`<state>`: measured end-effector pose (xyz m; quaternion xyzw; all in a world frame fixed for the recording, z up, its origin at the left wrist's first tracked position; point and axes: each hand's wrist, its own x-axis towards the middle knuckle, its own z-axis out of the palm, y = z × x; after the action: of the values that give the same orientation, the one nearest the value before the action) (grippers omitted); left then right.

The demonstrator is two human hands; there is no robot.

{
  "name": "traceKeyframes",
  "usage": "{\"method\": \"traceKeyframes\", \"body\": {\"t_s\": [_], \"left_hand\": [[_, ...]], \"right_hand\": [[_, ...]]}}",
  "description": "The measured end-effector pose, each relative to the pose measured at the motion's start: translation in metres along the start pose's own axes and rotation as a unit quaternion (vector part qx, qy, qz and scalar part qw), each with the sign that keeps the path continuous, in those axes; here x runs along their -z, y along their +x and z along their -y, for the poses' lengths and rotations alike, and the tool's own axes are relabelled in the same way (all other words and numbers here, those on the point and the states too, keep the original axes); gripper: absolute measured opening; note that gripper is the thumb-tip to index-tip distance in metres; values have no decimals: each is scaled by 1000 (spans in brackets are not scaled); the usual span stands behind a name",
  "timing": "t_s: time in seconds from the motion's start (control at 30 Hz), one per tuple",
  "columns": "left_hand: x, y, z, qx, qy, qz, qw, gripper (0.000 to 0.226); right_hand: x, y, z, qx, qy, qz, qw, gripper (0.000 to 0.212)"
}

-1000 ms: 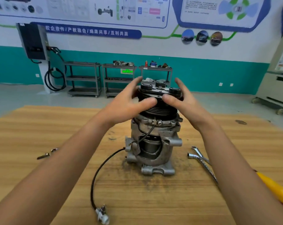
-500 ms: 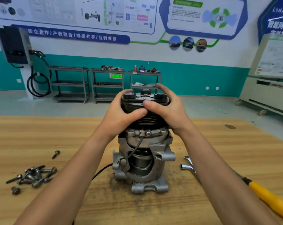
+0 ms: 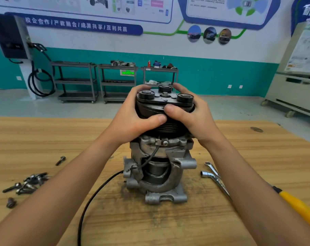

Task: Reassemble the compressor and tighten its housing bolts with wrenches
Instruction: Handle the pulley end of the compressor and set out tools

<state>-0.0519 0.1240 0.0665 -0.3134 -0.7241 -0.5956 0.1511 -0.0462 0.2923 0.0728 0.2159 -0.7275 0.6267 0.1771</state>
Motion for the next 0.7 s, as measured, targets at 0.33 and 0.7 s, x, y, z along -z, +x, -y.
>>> {"method": "traceKeyframes", "body": {"t_s": [0.33,0.7], "left_hand": [[0,10,0,23,13,2,1000,66],[6,16,-16,-16,33,-30,999,83]], "right_hand": [[1,9,4,-31,5,15,999,91],[-4,10,19,48,50,-37,997,87]]}}
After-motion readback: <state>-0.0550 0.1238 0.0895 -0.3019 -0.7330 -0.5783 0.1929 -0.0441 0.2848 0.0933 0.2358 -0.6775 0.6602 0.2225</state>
